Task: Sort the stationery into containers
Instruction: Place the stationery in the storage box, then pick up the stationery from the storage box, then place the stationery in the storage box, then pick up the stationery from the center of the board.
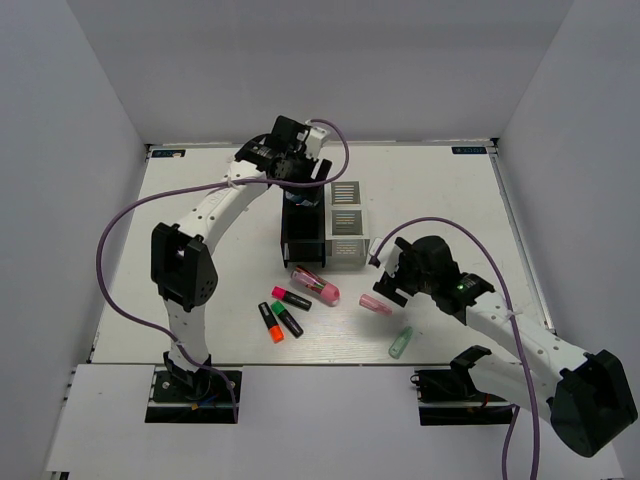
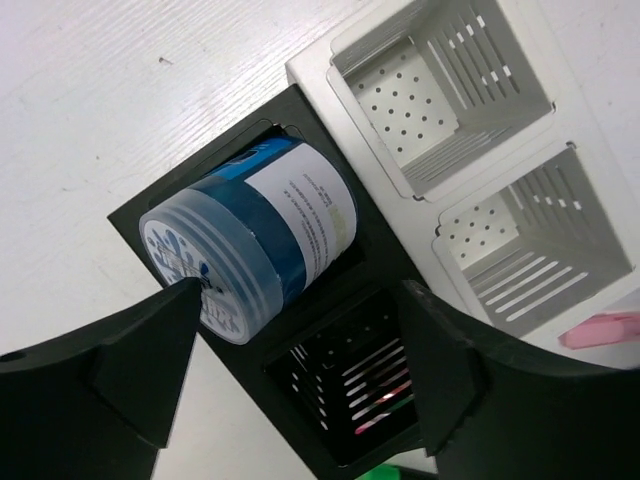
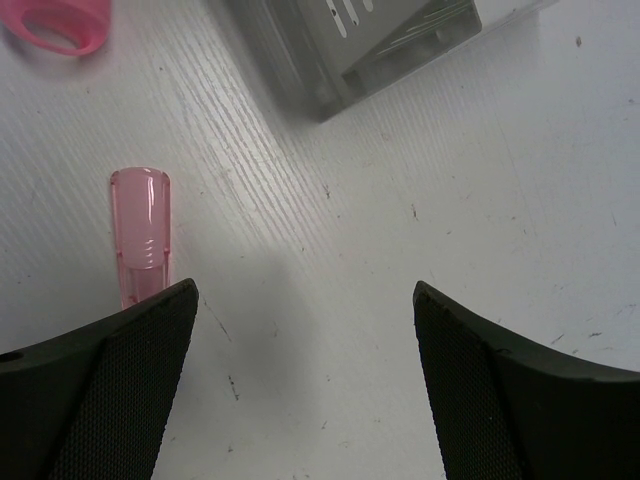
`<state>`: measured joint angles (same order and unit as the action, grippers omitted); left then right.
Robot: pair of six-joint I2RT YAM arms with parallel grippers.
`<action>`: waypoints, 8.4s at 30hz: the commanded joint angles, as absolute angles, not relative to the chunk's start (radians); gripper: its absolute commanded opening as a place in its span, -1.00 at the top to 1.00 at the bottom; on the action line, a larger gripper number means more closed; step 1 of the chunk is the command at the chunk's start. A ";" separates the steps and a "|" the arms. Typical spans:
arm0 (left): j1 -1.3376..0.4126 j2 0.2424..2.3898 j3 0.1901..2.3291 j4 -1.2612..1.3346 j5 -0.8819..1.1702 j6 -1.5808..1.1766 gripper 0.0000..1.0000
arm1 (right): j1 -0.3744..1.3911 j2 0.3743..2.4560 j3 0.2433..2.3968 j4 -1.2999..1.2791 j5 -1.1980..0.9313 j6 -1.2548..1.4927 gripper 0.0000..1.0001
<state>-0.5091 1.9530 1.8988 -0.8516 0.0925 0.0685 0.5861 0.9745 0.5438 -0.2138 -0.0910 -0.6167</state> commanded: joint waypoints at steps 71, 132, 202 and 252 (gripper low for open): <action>-0.568 1.779 1.770 -0.900 -0.357 -1.315 -0.98 | 0.571 0.934 0.535 -0.212 -0.118 -0.624 -0.79; -0.525 1.917 1.907 -0.830 -0.347 -1.181 0.78 | 0.557 0.916 0.529 -0.218 -0.132 -0.629 -0.79; -0.614 2.022 2.005 -0.813 -0.592 -0.661 0.64 | 0.548 0.919 0.532 -0.224 -0.147 -0.629 -0.79; -0.664 0.661 0.731 -0.954 -0.380 -0.399 -1.00 | 0.601 1.262 0.692 -0.419 -0.463 -0.669 -0.21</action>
